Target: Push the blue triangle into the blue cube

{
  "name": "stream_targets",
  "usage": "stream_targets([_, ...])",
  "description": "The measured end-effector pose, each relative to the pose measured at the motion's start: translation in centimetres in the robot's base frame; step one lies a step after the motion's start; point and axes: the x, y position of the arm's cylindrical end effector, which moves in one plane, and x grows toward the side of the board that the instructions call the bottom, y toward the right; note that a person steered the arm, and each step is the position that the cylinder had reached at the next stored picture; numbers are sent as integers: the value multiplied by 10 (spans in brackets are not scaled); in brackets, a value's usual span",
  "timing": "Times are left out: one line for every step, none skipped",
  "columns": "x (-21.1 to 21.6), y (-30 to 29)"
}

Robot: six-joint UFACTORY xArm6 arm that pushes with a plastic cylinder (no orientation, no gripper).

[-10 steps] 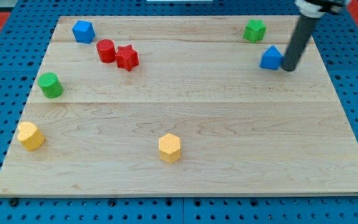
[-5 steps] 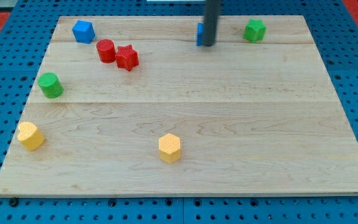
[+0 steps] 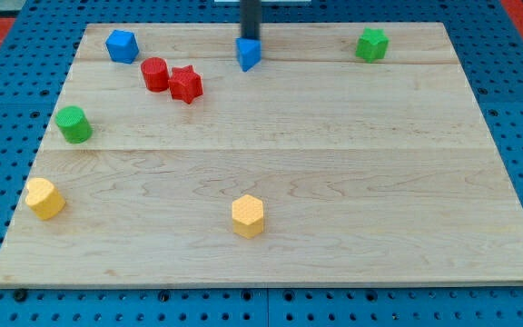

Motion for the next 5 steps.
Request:
stream_targets([25, 64])
stream_targets([25, -29])
stream_targets([31, -84])
stream_targets([57, -55])
stream_targets([59, -120])
